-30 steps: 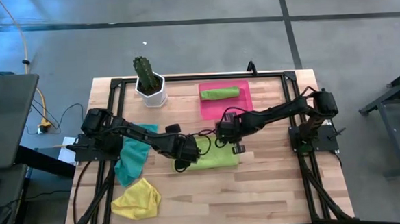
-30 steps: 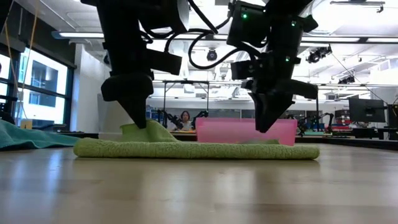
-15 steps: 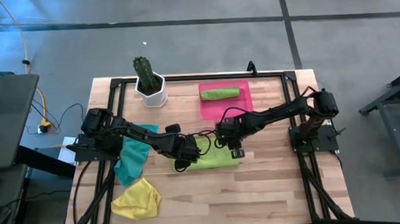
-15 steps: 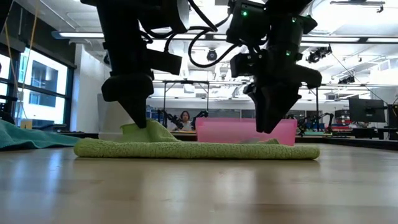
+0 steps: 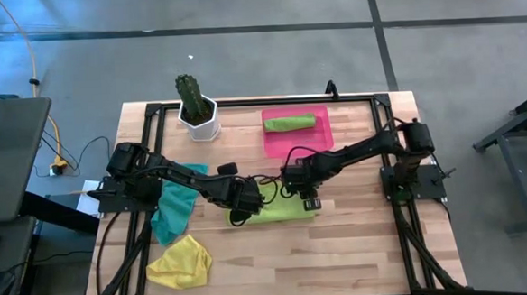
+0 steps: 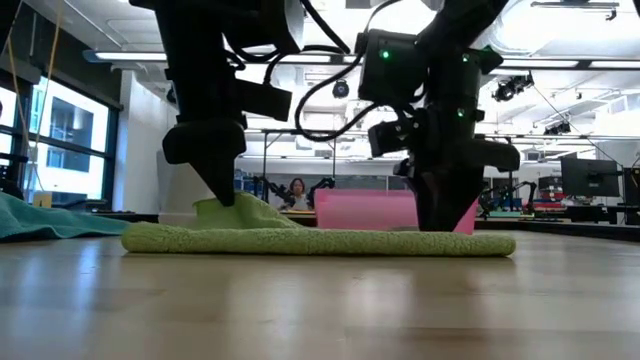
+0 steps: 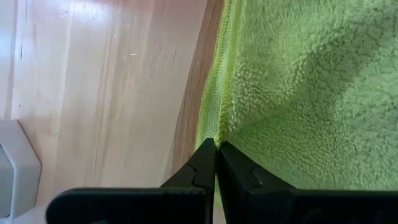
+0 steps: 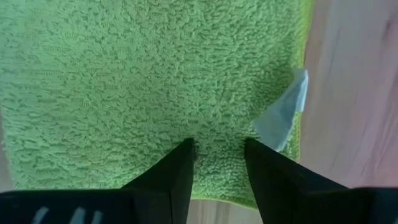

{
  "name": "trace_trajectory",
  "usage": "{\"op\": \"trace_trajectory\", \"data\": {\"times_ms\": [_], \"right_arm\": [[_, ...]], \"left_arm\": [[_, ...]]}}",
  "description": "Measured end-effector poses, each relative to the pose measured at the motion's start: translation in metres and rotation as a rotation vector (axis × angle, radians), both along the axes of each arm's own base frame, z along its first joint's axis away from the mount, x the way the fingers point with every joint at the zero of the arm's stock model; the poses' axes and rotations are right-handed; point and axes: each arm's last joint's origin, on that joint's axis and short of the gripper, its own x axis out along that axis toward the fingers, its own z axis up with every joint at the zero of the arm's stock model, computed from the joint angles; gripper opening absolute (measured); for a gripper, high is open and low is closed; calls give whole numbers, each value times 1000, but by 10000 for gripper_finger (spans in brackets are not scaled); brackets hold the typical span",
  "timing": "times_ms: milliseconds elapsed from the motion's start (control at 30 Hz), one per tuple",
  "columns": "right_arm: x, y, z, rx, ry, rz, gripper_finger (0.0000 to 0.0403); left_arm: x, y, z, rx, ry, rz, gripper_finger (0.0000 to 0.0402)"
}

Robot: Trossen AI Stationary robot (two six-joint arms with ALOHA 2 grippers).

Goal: Roll microfiber towels into tight, uniform cylinder then place into a basket
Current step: Roll the light green microfiber cloth

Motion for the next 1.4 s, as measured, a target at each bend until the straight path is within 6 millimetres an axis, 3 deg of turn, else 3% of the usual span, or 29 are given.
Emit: {"op": "trace_trajectory", "data": {"times_ms": [233,433,667,1100,1400], "right_arm": [[-1,0,-2,4,22,-71,138],[-1,0,-3,-12,27,-111,138],[0,0,-3,-15,14,-106,138],[0,0,-3,-13,13,-105,138],[0,-1,-4,-14,14,-108,138]], "left_arm": [[-2,2,-3,-4,0,33,1],[-14,7,-18,-23,34,87,1],[-14,9,-24,35,-33,127,4],[-14,7,-21,-16,5,107,146],[11,-8,5,-186,-80,-3,152]]}}
